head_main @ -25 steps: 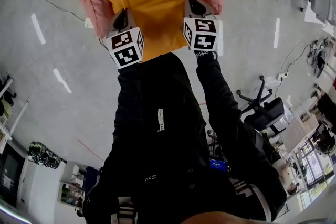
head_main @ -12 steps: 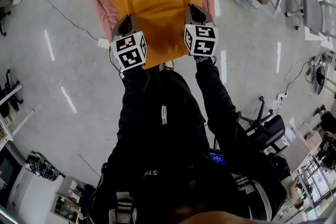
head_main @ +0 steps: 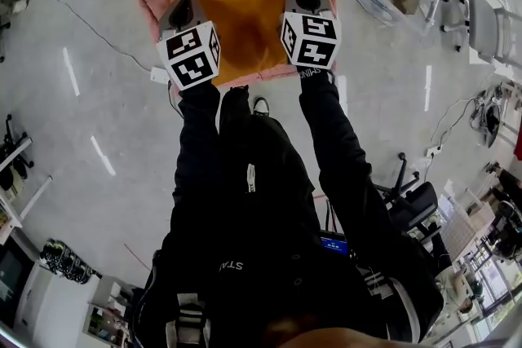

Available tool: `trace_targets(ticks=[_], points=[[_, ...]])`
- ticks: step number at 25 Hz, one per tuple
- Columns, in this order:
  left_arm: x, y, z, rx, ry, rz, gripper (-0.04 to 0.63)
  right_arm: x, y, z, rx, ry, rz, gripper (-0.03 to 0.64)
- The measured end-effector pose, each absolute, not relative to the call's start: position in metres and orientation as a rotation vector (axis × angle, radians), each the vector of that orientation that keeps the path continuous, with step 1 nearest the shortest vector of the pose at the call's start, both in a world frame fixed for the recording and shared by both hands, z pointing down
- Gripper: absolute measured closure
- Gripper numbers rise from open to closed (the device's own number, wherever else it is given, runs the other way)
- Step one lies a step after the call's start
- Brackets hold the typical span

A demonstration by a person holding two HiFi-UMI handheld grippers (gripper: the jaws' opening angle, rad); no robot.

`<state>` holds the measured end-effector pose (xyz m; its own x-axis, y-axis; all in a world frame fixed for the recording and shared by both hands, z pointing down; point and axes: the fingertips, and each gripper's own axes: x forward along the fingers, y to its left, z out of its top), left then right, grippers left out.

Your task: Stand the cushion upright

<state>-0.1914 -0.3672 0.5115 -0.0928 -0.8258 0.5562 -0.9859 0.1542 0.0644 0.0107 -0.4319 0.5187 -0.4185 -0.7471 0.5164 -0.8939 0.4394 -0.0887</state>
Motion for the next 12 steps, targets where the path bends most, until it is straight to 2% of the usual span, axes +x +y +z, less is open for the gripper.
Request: trace_targets(ticks=[12], points=[[-0.241, -0.482, 0.508, 1.762, -2.028, 0.399, 0.588, -0.04, -0.55, 0.51, 1.468, -2.316, 0.416, 0.595]])
